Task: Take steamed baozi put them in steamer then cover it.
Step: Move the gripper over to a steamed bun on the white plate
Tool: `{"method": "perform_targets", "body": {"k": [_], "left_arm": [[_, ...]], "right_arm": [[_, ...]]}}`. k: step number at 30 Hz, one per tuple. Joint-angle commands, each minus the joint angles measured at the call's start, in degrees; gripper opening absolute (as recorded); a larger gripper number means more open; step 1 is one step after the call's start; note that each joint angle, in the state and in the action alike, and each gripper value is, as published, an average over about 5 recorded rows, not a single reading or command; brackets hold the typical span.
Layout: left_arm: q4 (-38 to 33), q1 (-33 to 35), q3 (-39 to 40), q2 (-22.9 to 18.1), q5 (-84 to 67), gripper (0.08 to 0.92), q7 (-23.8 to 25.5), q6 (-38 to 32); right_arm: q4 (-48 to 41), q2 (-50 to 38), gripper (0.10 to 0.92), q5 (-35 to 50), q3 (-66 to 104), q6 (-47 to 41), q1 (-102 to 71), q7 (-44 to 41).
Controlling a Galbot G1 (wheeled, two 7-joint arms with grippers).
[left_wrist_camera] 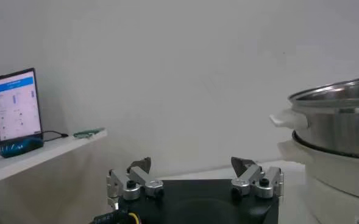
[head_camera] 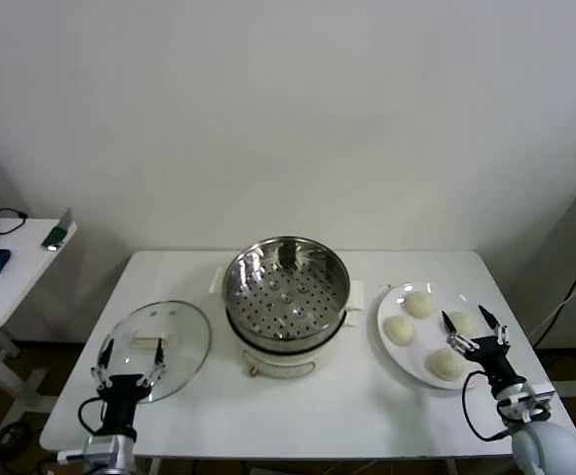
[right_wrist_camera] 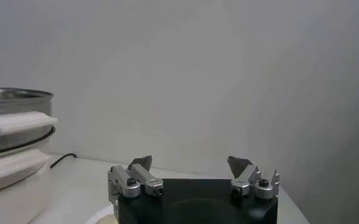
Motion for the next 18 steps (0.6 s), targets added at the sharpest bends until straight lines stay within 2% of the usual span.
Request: {"method": "perform_targets", "body": {"k": [1, 4, 8, 13, 18], "left_arm": [[-0.1, 0.1, 0.0, 0.2, 0.1, 0.823, -0.2, -0.1], [-0.2, 0.0, 0.2, 0.7, 0.1, 0.823, -0.1, -0.1], [0.1, -0.3, 0.5, 1.4, 0.1, 0.823, -0.2, 0.0], [0.4, -1.2, 0.6, 1.8, -0.3, 0.823, -0.4, 0.1], [1.1, -2.0, 0.9, 2.5, -1.0, 0.823, -0.4, 0.3]], "right_arm": [[-0.5, -2.0, 0.823, -3.1, -0.1, -0.9, 1.9, -2.2], [-2.1, -7.6, 0.823, -5.7, -1.7, -5.1, 5.5, -7.9], [-6.5, -18.9, 0.823, -10.7, -5.7, -11.4, 12.2, -20.4], [-13.8, -28.5, 0.823, -16.6, -16.8, -12.5, 25.4, -34.6], [-19.8, -32.4, 0.823, -22.9, -36.3, -11.1, 43.1, -42.3]]}}
